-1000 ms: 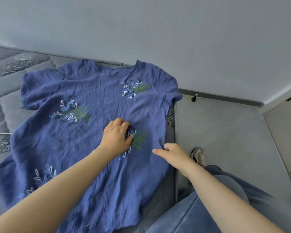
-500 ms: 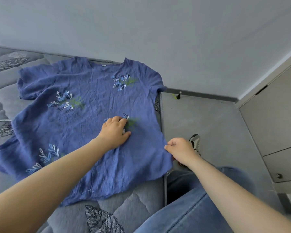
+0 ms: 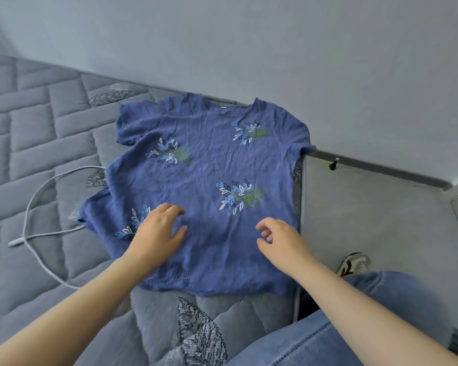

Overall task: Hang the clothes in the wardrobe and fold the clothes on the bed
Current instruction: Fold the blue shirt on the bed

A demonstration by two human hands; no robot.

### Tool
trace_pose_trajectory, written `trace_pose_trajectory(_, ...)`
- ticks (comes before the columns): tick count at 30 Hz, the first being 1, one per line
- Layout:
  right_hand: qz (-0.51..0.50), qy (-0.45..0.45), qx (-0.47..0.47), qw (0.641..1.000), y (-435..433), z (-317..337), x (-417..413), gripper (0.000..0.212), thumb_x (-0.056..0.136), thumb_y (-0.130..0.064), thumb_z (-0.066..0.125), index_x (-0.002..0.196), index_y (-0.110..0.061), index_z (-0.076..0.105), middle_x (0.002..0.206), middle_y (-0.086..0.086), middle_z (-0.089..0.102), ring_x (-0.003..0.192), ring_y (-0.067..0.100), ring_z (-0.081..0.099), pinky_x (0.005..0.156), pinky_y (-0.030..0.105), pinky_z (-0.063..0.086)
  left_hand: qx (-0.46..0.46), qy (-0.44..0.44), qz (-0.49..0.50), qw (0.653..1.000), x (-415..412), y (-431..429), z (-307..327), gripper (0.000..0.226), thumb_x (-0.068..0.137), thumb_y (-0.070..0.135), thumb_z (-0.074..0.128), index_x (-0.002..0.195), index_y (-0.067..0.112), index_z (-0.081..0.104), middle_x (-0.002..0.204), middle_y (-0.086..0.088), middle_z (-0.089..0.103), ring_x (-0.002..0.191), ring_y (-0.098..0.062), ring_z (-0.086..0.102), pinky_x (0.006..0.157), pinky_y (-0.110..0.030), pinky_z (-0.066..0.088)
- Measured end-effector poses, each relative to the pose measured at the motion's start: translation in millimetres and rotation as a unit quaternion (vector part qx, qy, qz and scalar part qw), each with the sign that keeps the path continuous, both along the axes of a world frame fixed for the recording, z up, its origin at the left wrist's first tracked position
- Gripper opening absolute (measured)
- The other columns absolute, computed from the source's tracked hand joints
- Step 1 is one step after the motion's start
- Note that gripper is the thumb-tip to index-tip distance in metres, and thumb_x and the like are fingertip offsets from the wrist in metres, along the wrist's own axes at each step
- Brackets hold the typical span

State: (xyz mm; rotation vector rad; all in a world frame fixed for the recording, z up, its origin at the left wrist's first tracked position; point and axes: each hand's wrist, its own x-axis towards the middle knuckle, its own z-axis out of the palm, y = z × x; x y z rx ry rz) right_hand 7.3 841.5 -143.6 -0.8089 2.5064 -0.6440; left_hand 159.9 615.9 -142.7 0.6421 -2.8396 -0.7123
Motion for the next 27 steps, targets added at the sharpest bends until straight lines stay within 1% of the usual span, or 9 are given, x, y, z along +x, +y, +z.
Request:
trace_pose_trajectory(4, 0.074, -0.036, -0.016, 0.996, -52, 7, 24, 0.023, 0.089, -0.017, 0.054, 0.112, -0.021, 0.059, 0.101, -0.007, 0.056, 0.085, 0.011, 0.053, 0.085, 0.034, 0.05, -0.024, 0.021, 0.092, 0.995, 56, -35, 4, 0.026, 0.078, 0.005, 0.072, 0.103, 0.003, 0.065, 0.095, -0.012, 0.061, 0.088, -0.033, 0.061, 0.078, -0.037, 0.047)
trace_pose_trajectory(7, 0.121, -0.046, -0.022, 0.991, -89, 10, 44, 0.024, 0.09, -0.017, 0.054, 0.113, -0.021, 0.058, 0.102, -0.007, 0.057, 0.086, 0.012, 0.055, 0.086, 0.034, 0.05, -0.013, 0.029, 0.174, 0.984, 87, -65, -4, 0.033, 0.078, 0.001, 0.071, 0.109, -0.004, 0.061, 0.102, -0.02, 0.059, 0.094, -0.038, 0.058, 0.085, -0.044, 0.049)
trace_pose_trajectory(10, 0.153, -0.048, -0.028, 0.987, -117, 11, 59, 0.025, 0.09, -0.017, 0.053, 0.114, -0.02, 0.058, 0.103, -0.006, 0.058, 0.087, 0.012, 0.056, 0.085, 0.032, 0.05, 0.076, 0.051, 0.252, 0.964, 96, -94, -12, 0.028, 0.083, 0.001, 0.064, 0.11, -0.004, 0.058, 0.107, -0.022, 0.059, 0.103, -0.037, 0.056, 0.09, -0.047, 0.048)
trace_pose_trajectory(12, 0.164, -0.047, -0.03, 0.985, -129, 11, 65, 0.025, 0.089, -0.016, 0.054, 0.114, -0.02, 0.059, 0.102, -0.005, 0.059, 0.087, 0.013, 0.057, 0.085, 0.032, 0.05, 0.152, 0.055, 0.297, 0.941, 90, -114, -15, 0.017, 0.084, 0.003, 0.06, 0.1, -0.003, 0.059, 0.096, -0.018, 0.064, 0.091, -0.034, 0.061, 0.079, -0.04, 0.05)
trace_pose_trajectory(15, 0.172, -0.048, -0.032, 0.983, -140, 10, 69, 0.025, 0.089, -0.016, 0.054, 0.114, -0.021, 0.059, 0.103, -0.005, 0.059, 0.087, 0.014, 0.058, 0.085, 0.032, 0.05, 0.207, 0.032, 0.337, 0.918, 80, -135, -19, 0.023, 0.083, 0.013, 0.068, 0.104, 0.005, 0.061, 0.09, -0.006, 0.063, 0.081, -0.024, 0.057, 0.072, -0.029, 0.041)
trace_pose_trajectory(17, 0.172, -0.049, -0.03, 0.983, -143, 11, 69, 0.025, 0.089, -0.016, 0.054, 0.114, -0.021, 0.059, 0.103, -0.005, 0.059, 0.086, 0.014, 0.058, 0.085, 0.032, 0.05, 0.213, 0.001, 0.341, 0.916, 77, -138, -18, 0.012, 0.082, 0.02, 0.07, 0.086, 0.011, 0.063, 0.075, -0.002, 0.058, 0.075, -0.02, 0.051, 0.064, -0.029, 0.038)
trace_pose_trajectory(19, 0.172, -0.047, -0.028, 0.984, -145, 13, 69, 0.025, 0.089, -0.016, 0.055, 0.113, -0.02, 0.059, 0.103, -0.004, 0.06, 0.086, 0.015, 0.059, 0.086, 0.033, 0.05, 0.214, -0.001, 0.337, 0.917, 77, -136, -19, 0.026, 0.081, 0.026, 0.069, 0.069, 0.006, 0.057, 0.061, -0.005, 0.054, 0.066, -0.02, 0.047, 0.057, -0.031, 0.035)
trace_pose_trajectory(24, 0.181, -0.05, -0.027, 0.982, -151, 15, 67, 0.024, 0.09, -0.015, 0.054, 0.114, -0.019, 0.059, 0.103, -0.003, 0.06, 0.086, 0.015, 0.058, 0.086, 0.033, 0.05, 0.258, 0.108, 0.324, 0.904, 92, -131, -9, 0.026, 0.085, 0.024, 0.067, 0.088, -0.002, 0.061, 0.075, -0.018, 0.062, 0.068, -0.019, 0.051, 0.064, -0.036, 0.043)
trace_pose_trajectory(27, 0.176, -0.052, -0.035, 0.982, -156, 14, 67, 0.024, 0.09, -0.017, 0.055, 0.114, -0.018, 0.059, 0.102, -0.002, 0.062, 0.083, 0.014, 0.057, 0.085, 0.031, 0.049, 0.37, 0.157, 0.373, 0.836, 104, -136, -7, 0.025, 0.091, 0.016, 0.06, 0.105, -0.005, 0.054, 0.097, -0.026, 0.062, 0.084, -0.029, 0.059, 0.075, -0.049, 0.05)
